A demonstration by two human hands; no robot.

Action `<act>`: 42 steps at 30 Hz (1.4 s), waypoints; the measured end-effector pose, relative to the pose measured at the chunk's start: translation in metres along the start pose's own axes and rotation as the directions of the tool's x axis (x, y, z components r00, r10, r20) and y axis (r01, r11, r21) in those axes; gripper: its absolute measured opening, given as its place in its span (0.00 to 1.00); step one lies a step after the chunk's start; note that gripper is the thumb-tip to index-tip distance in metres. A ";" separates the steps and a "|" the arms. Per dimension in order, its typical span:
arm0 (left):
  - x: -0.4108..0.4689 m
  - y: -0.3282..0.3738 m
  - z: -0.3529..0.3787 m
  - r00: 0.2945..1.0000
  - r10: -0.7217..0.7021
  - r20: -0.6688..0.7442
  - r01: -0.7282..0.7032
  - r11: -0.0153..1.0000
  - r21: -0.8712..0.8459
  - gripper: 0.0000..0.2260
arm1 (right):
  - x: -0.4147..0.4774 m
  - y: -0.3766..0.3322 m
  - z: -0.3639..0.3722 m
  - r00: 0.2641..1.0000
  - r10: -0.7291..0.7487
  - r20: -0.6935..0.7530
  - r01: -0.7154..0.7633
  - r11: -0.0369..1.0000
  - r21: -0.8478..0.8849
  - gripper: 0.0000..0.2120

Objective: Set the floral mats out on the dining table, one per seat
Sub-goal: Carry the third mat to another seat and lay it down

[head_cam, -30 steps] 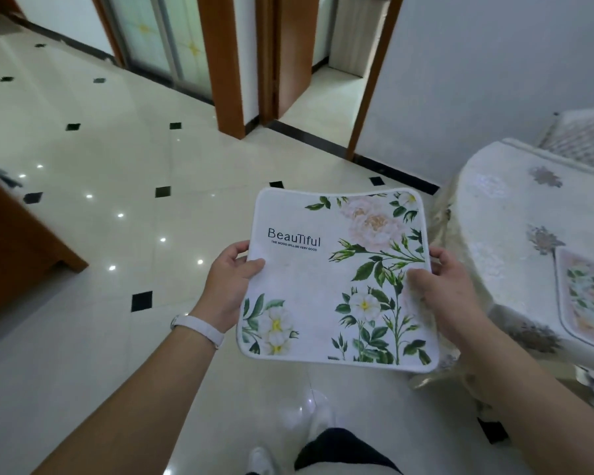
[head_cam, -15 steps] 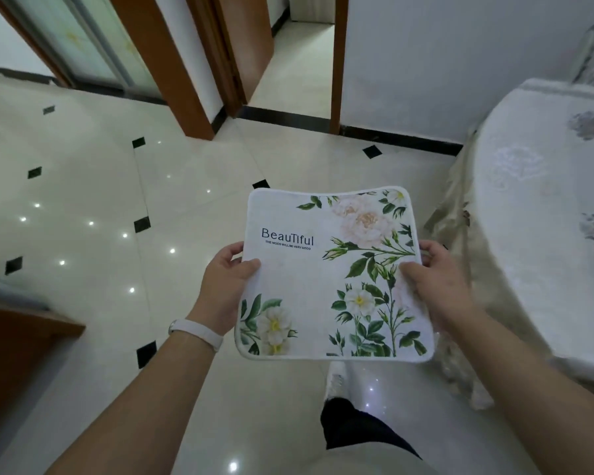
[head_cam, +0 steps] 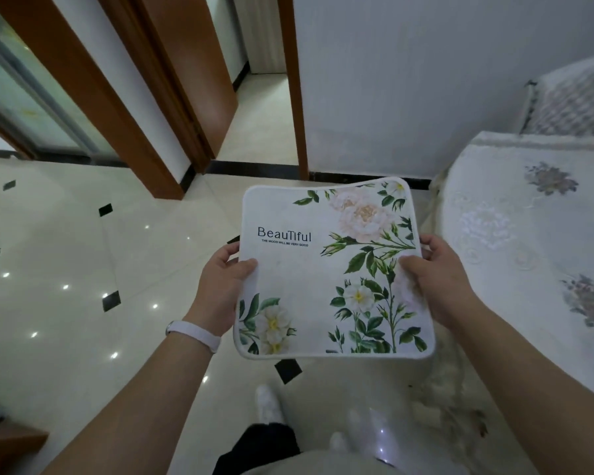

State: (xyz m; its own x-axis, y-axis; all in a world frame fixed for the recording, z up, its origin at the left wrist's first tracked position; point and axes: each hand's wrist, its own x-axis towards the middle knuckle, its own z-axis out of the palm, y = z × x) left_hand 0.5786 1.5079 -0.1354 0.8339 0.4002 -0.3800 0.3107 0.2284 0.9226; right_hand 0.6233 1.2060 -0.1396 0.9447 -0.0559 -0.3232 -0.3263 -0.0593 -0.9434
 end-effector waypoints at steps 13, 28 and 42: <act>0.204 0.027 0.075 0.959 -0.124 0.255 0.118 0.992 0.040 0.10 | 0.141 -0.039 0.027 0.967 0.034 -0.254 -0.062 0.993 -0.102 0.11; 0.393 0.136 0.201 0.804 -0.151 0.575 0.093 0.987 0.130 0.12 | 0.284 -0.106 0.028 0.840 0.065 -0.539 -0.061 0.998 0.024 0.10; 0.528 0.168 0.401 0.727 -0.234 0.645 0.031 0.951 0.309 0.14 | 0.464 -0.119 -0.058 0.788 0.167 -0.593 -0.060 0.979 0.196 0.12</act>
State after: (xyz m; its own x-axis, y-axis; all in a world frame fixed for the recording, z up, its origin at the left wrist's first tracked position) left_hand 1.2542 1.4017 -0.1540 0.8282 -0.3351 -0.4493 0.4624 -0.0446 0.8856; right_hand 1.0983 1.1289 -0.1726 0.6694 -0.6451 -0.3684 -0.3698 0.1407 -0.9184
